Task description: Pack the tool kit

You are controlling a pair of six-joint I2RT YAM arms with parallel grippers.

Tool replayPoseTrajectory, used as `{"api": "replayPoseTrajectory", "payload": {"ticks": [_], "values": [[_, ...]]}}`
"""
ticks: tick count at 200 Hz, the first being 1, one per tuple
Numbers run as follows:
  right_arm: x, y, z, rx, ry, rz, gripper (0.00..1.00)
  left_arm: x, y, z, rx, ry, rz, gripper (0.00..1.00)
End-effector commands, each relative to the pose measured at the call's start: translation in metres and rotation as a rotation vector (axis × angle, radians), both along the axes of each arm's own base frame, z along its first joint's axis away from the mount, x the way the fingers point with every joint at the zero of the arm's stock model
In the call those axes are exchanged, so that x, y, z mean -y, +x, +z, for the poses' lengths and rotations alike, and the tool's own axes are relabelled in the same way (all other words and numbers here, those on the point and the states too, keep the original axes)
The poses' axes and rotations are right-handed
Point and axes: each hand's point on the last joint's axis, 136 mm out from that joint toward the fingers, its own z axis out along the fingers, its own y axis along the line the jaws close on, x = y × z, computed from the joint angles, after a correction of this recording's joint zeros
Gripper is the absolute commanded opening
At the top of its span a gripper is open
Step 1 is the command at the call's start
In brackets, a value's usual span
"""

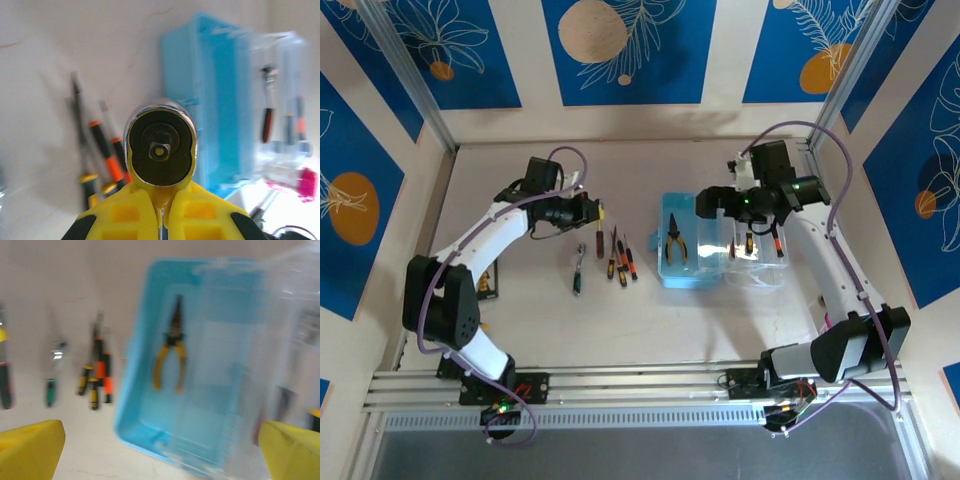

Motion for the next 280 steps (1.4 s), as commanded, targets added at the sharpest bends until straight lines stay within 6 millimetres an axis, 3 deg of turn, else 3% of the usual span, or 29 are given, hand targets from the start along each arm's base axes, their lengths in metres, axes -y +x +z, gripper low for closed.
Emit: {"api": "replayPoseTrajectory", "payload": {"ticks": [1, 32, 54, 110, 139, 163, 198, 205, 228, 243, 261, 280], "values": [[-0.057, -0.002, 0.020, 0.038, 0.184, 0.151, 0.99, 0.040, 0.005, 0.049, 0.088, -0.234, -0.092, 0.00], [-0.098, 0.005, 0.010, -0.015, 0.231, 0.215, 1.00, 0.066, 0.005, 0.069, 0.113, -0.317, -0.147, 0.00], [-0.124, 0.010, -0.002, -0.064, 0.230, 0.242, 0.94, 0.082, 0.004, 0.077, 0.113, -0.373, -0.175, 0.00], [-0.166, 0.016, -0.018, -0.109, 0.218, 0.294, 0.77, 0.091, 0.004, 0.079, 0.108, -0.416, -0.178, 0.00], [-0.177, 0.014, -0.023, -0.131, 0.226, 0.317, 0.57, 0.091, 0.004, 0.080, 0.110, -0.432, -0.175, 0.00], [-0.179, 0.013, -0.026, -0.137, 0.223, 0.321, 0.28, 0.091, 0.005, 0.081, 0.110, -0.435, -0.175, 0.00], [-0.173, 0.013, -0.022, -0.127, 0.208, 0.312, 0.01, 0.092, 0.006, 0.080, 0.108, -0.436, -0.178, 0.00], [-0.171, 0.012, -0.021, -0.123, 0.206, 0.309, 0.00, 0.091, 0.007, 0.079, 0.107, -0.430, -0.175, 0.00], [-0.159, 0.014, -0.015, -0.111, 0.196, 0.287, 0.00, 0.081, 0.009, 0.071, 0.104, -0.366, -0.161, 0.50], [-0.144, 0.015, -0.015, -0.104, 0.175, 0.260, 0.00, 0.060, 0.015, 0.056, 0.098, -0.226, -0.107, 0.77], [-0.121, 0.018, -0.016, -0.102, 0.139, 0.212, 0.00, 0.021, 0.021, 0.037, 0.094, 0.013, -0.029, 0.99], [-0.088, 0.022, -0.024, -0.104, 0.034, 0.139, 0.00, -0.020, 0.024, 0.023, 0.072, 0.212, 0.040, 1.00]]}}
